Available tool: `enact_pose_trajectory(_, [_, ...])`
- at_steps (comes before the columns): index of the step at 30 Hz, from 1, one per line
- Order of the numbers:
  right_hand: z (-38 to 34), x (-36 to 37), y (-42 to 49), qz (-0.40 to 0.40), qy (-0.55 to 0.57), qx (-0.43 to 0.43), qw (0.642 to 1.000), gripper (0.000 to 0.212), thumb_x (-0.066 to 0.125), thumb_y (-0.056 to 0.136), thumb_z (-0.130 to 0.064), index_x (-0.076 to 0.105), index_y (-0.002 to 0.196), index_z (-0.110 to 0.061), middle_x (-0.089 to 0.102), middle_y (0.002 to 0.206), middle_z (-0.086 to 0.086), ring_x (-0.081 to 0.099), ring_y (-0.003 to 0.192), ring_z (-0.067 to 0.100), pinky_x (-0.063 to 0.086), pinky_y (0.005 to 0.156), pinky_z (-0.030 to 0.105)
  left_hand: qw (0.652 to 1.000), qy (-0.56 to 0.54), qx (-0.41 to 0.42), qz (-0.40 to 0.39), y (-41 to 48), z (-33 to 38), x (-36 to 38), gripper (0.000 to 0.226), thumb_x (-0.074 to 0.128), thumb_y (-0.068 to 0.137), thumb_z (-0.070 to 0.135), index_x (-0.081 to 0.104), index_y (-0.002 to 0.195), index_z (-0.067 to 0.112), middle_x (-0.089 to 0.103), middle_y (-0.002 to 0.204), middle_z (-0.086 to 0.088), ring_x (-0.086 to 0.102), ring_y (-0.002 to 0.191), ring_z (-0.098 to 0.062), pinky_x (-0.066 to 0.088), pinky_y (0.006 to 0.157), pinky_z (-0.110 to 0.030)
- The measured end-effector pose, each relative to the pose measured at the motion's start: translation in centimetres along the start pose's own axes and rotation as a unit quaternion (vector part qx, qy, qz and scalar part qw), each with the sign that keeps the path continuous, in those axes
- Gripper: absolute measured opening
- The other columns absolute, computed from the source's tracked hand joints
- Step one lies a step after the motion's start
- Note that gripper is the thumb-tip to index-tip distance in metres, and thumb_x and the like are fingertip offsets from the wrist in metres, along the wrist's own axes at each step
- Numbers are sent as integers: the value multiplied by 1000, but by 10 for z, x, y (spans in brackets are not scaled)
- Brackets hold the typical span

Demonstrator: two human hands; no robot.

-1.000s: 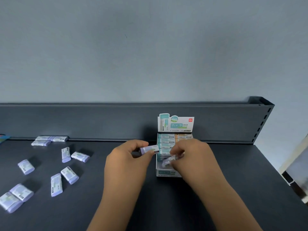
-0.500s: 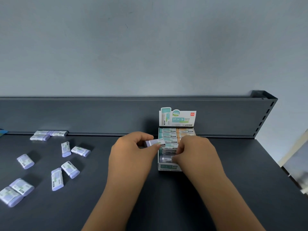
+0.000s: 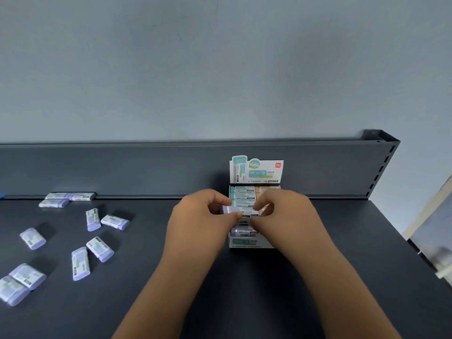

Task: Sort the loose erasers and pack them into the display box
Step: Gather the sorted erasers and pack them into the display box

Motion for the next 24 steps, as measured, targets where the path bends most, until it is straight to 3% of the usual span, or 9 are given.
enact_pose_trajectory(4, [-6,-9,-4,-60,61,-20,996,25,82,75,-29,73,97,-35,71,79,-15,66,76,-2,49,63,13,1000,4,18,-17,1,4,6,15,86,74,25,74,80,31,73,70,15,69,65,-3,59,65,-30])
enact_pose_trajectory(8, [-3,-13,-5,-57,81,-13,995,21,85,75,-31,77,94,-34,71,77,-15,65,72,-4,43,56,6,999,16,31,-35,3,7,11,14,86,75,29,74,83,30,73,71,13,68,65,-5,51,59,-24])
enact_pose_trajectory(11, [5,-8,-5,-58,113,27,992,17,86,74,-30,78,89,-30,74,80,-10,68,74,3,46,60,16,988,118,67,-73,6,16,19,17,84,75,42,72,83,31,70,71,13,64,66,-4,52,60,-25])
enact_pose_trajectory(14, [14,-11,-4,-42,144,63,987,12,85,72,-22,78,81,-26,74,78,-7,70,77,13,55,67,27,966,203,123,-104,9,29,27,20,81,76,49,74,87,34,66,83,16,62,81,-5,56,74,-31])
enact_pose_trajectory(18, [15,-9,-4,-44,72,63,994,12,82,74,-20,76,71,-30,72,79,-10,68,77,12,58,70,30,923,303,200,-123,10,39,39,25,78,79,51,77,97,34,59,112,14,47,109,-13,50,90,-37])
enact_pose_trajectory(24, [12,-1,-2,-22,-41,44,998,11,79,73,-23,77,81,-31,70,89,-11,64,84,11,57,75,29,899,362,207,-132,12,33,50,28,78,79,51,77,96,29,58,116,12,44,108,-15,52,89,-38])
Point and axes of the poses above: each hand's wrist, its own y-axis towards the middle knuckle, its own x-axis out of the palm, z = x × y, the point moved 9 cm from there along y, towards the middle knuckle
